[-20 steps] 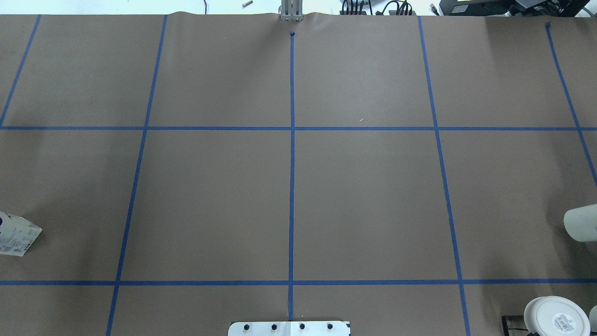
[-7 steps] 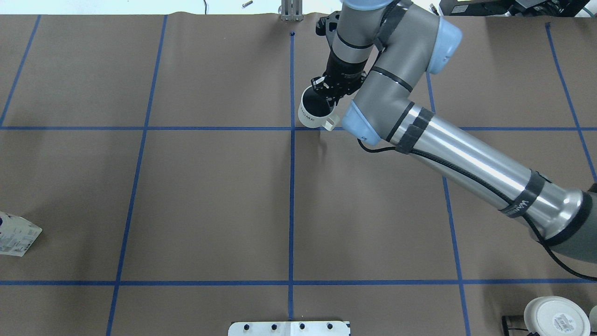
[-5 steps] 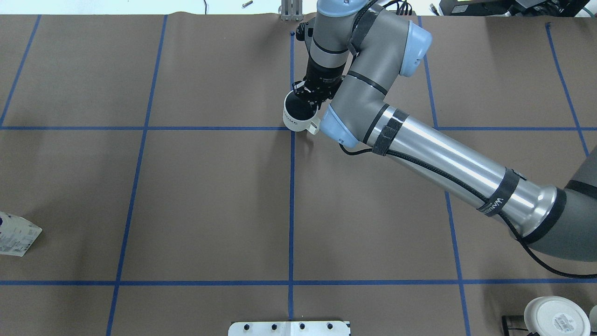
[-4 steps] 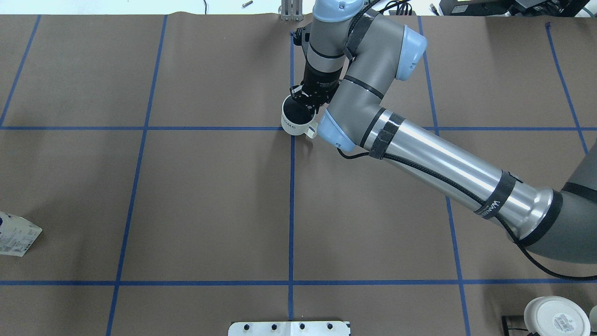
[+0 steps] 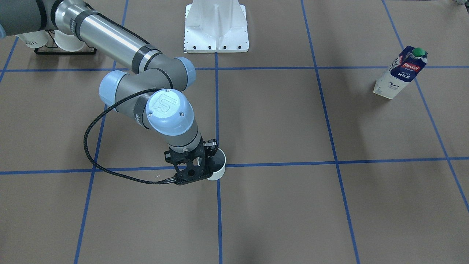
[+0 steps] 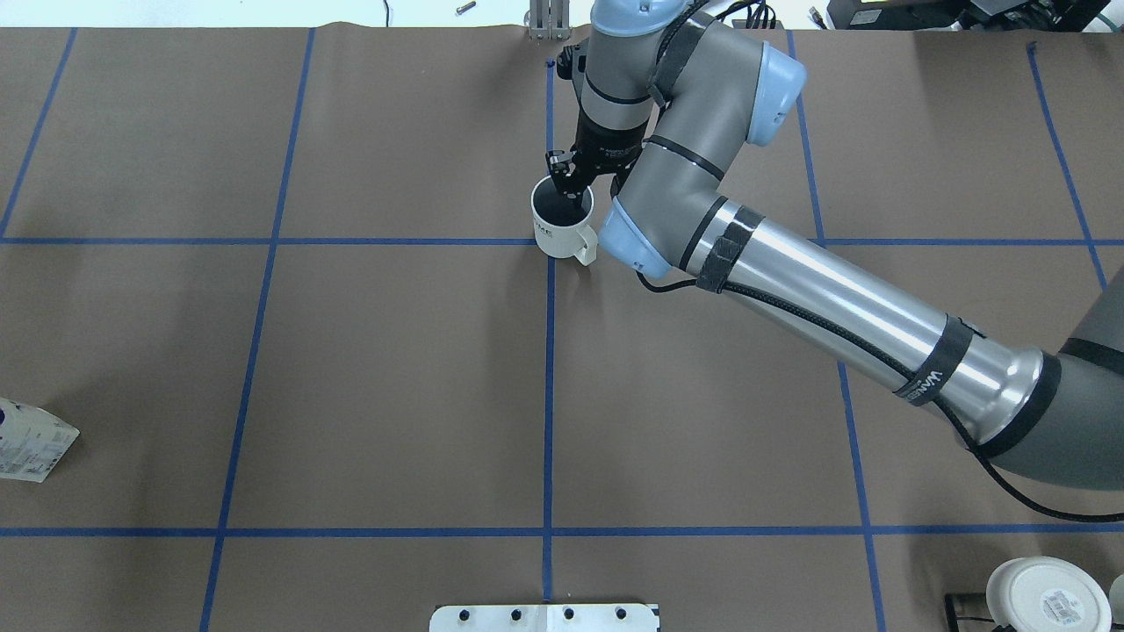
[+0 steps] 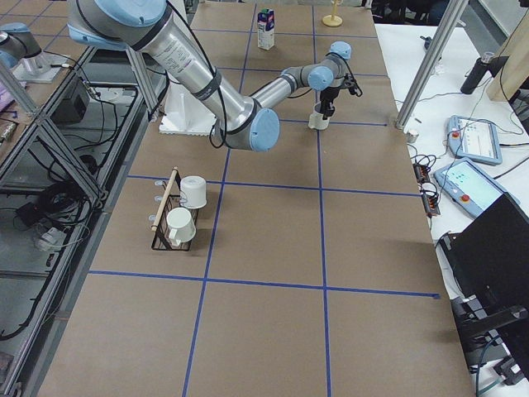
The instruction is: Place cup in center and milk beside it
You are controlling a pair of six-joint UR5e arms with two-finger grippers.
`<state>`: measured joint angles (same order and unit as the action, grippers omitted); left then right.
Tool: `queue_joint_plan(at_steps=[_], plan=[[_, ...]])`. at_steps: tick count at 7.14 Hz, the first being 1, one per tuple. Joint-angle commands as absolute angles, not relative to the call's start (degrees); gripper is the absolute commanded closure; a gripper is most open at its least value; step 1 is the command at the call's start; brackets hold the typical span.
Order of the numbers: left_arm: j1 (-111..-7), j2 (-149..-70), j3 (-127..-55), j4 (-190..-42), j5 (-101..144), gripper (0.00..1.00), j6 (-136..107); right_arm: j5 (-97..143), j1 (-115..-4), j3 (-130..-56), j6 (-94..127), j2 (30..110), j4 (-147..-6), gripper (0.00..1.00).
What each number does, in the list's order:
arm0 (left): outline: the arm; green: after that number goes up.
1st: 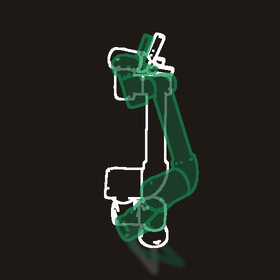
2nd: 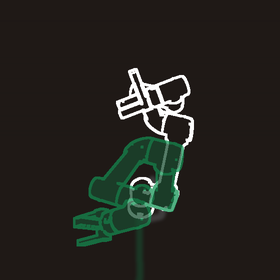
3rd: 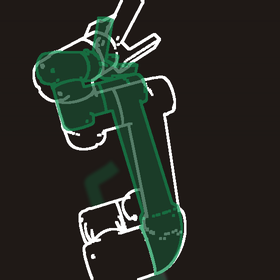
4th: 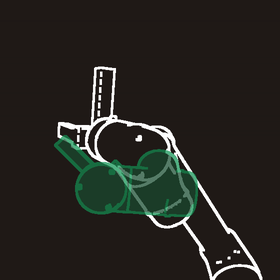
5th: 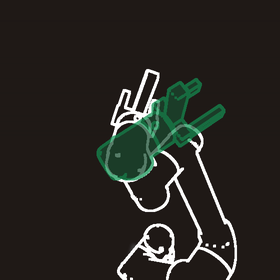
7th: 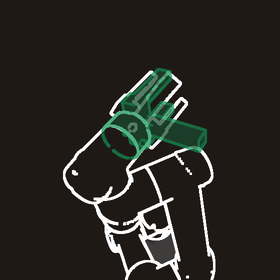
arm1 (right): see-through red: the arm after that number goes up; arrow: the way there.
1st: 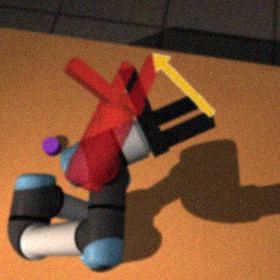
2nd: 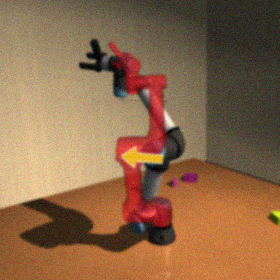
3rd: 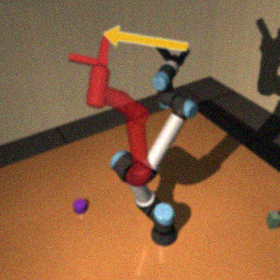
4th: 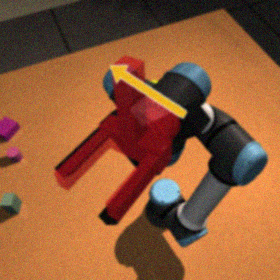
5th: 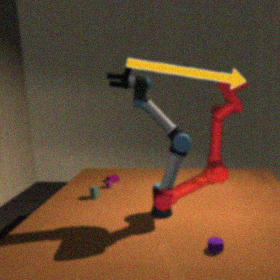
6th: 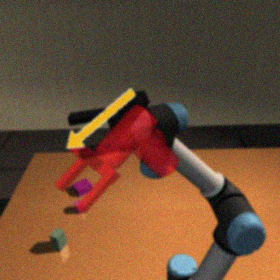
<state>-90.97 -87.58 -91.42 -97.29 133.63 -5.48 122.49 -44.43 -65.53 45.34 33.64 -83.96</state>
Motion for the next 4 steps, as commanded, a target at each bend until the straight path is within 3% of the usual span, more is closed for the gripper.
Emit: queue_joint_plan(at_steps=[1,2,4], plan=[[-90.97,-87.45,-95.50,-96.51,138.21,0.02,-6.32,124.44,-47.36,-67.83,45.26,33.84,-88.38,0.00],[-90.79,-86.06,-101.28,-96.50,139.73,0.02,-9.81,126.63,-48.77,-71.16,45.26,35.14,-91.38,0.00],[-86.60,-78.27,-113.67,-96.76,139.49,0.02,-9.93,127.44,-52.53,-82.91,44.22,45.03,-93.43,0.00]])
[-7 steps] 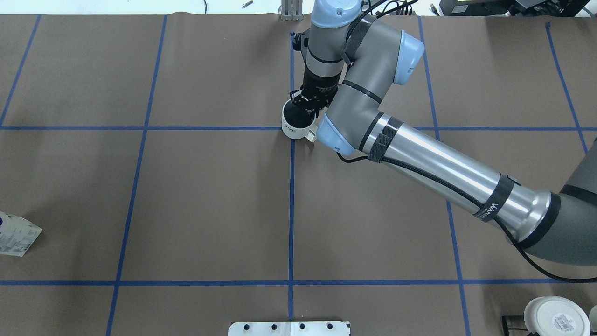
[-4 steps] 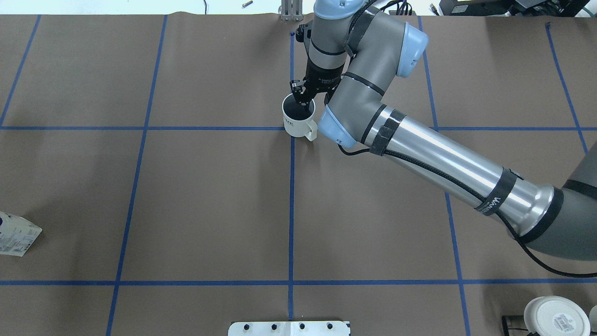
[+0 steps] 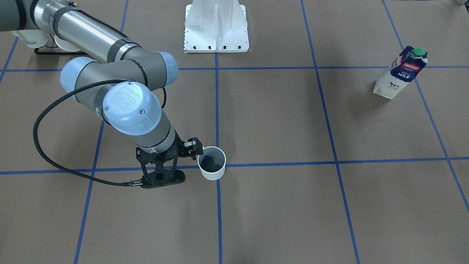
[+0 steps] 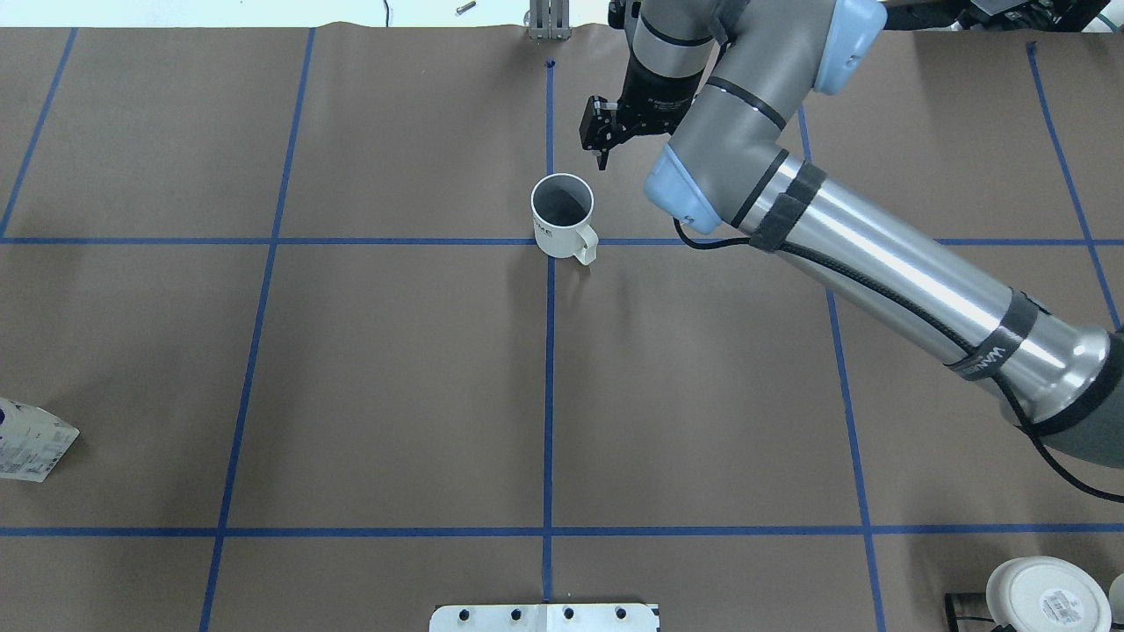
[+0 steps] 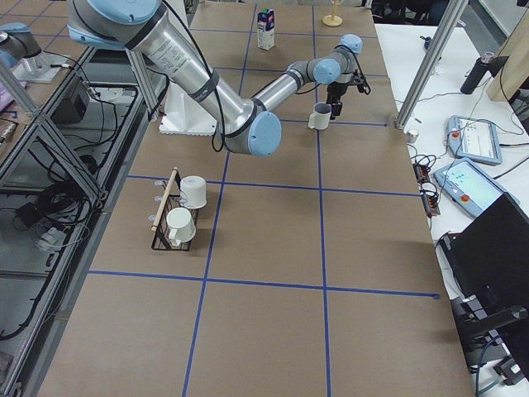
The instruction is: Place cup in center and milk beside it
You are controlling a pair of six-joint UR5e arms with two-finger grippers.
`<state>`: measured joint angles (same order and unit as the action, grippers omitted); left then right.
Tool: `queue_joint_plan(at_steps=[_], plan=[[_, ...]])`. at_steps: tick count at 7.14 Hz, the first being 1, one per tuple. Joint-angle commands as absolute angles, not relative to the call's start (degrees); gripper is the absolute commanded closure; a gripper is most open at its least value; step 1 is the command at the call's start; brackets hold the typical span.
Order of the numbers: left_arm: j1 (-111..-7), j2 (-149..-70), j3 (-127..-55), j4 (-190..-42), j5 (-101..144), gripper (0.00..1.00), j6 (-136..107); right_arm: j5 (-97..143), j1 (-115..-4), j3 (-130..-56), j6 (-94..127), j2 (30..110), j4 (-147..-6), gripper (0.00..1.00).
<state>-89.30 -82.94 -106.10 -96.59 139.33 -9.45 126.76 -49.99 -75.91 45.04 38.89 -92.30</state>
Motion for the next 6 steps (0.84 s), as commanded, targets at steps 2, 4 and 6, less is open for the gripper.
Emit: queue_joint_plan(at_steps=[2,4,6], plan=[[-82.11,-71.92,-122.57,-97.47,139.40,0.02,-12.63,127.70,-56.41,-85.86,42.80,49.82,-93.60,0.00],[-70.99,-61.77,-125.51,-115.53,131.00,0.02,-23.15,127.88,-57.56,-87.44,42.72,52.19,-93.52,0.00],[-65.15,-58.02,-125.51,-122.95,128.68,0.02,-25.84,127.88,-58.09,-87.89,41.14,53.96,-93.52,0.00]])
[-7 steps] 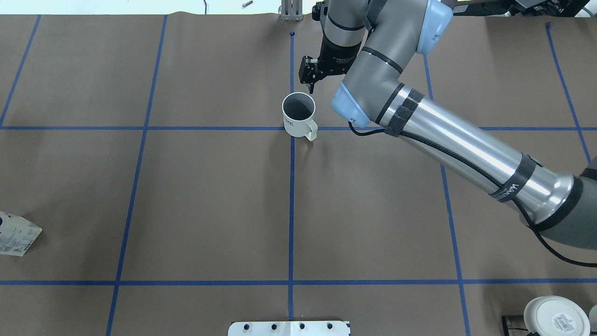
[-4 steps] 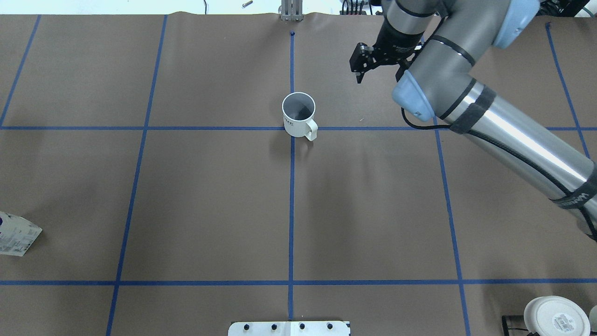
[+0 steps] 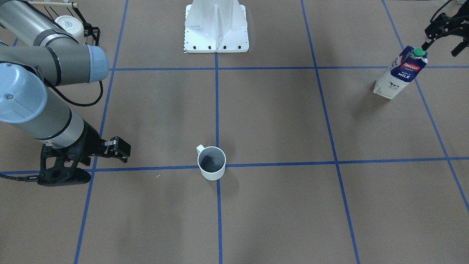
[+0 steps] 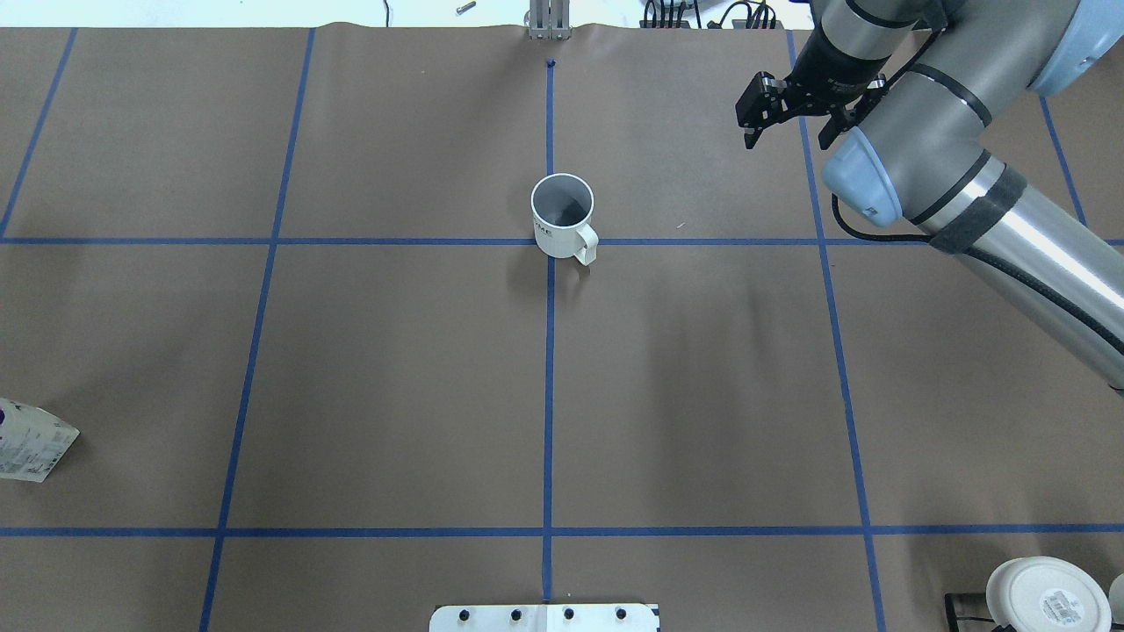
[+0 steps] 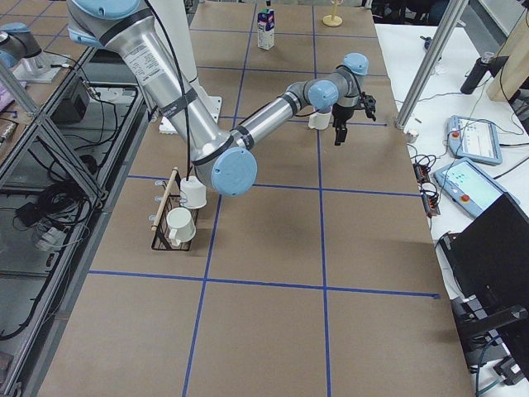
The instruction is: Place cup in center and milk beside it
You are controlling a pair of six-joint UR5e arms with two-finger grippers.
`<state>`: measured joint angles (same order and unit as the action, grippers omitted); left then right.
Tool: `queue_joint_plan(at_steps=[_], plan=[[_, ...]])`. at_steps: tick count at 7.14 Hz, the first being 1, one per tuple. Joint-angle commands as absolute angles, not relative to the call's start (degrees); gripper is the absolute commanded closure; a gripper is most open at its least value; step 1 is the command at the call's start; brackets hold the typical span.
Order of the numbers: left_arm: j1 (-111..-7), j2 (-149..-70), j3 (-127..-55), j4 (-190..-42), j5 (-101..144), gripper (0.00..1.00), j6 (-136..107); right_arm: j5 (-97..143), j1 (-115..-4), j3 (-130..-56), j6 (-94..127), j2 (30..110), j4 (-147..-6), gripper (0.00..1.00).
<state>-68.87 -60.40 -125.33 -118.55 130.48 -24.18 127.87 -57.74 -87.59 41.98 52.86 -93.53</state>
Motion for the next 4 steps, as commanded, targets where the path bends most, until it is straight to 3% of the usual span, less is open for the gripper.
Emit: queue_joint_plan(at_steps=[1,4], plan=[[-61.39,-57.83,-125.51,-123.05,124.93,0.02,-25.75,127.79,-58.10,-87.89,41.13,54.14,-93.52,0.00],[-61.08,-57.66,-125.25,-123.05,124.28,0.02,-24.96,127.62,-58.01,-87.89,41.22,54.23,-93.52,0.00]])
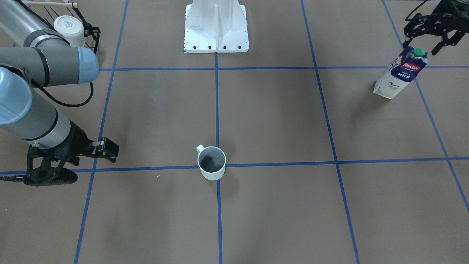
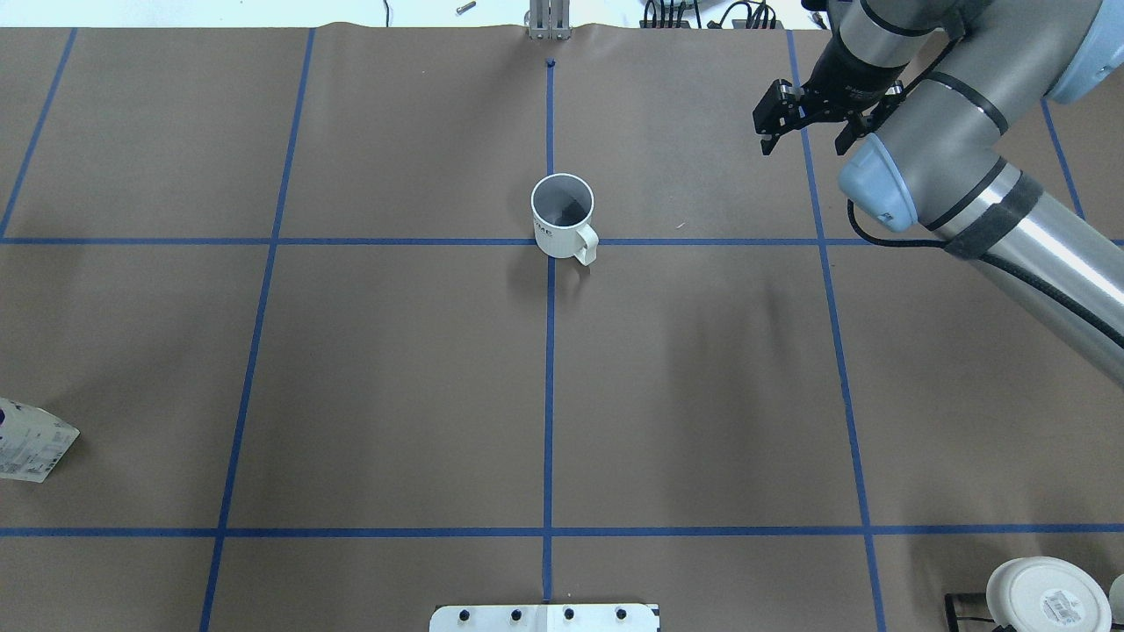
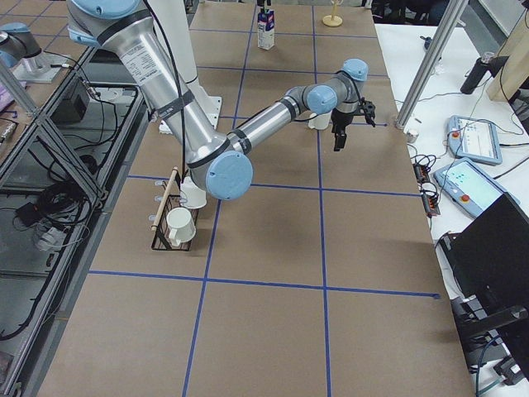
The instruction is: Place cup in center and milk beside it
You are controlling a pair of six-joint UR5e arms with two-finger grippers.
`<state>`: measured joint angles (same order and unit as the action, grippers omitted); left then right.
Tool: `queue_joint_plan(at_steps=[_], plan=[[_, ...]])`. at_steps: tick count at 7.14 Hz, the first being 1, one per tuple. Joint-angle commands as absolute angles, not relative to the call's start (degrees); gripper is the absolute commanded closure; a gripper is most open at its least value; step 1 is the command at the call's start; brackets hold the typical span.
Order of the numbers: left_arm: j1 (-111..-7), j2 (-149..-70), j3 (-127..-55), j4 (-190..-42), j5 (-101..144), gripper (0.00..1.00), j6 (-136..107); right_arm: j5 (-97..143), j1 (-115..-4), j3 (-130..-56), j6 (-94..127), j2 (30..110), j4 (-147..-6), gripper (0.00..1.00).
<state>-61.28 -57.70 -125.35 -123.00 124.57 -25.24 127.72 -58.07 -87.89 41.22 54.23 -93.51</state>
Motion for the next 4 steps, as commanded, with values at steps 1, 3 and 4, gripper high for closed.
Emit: queue_joint_plan(at_steps=[1,3,4], plan=[[-61.00,-57.66,-125.07,-122.96,123.23,0.02,-23.31,127.62,-58.01,-87.98,41.31,54.23,-93.52,0.00],[-60.47,-58.09,-124.02,-122.70,121.73,0.02,-23.03,127.62,-57.75,-87.89,41.31,54.23,-93.52,0.00],[-60.29,-58.27,-123.49,-122.70,121.73,0.02,-23.03,127.62,-57.74,-87.98,41.31,54.32,-93.52,0.00]])
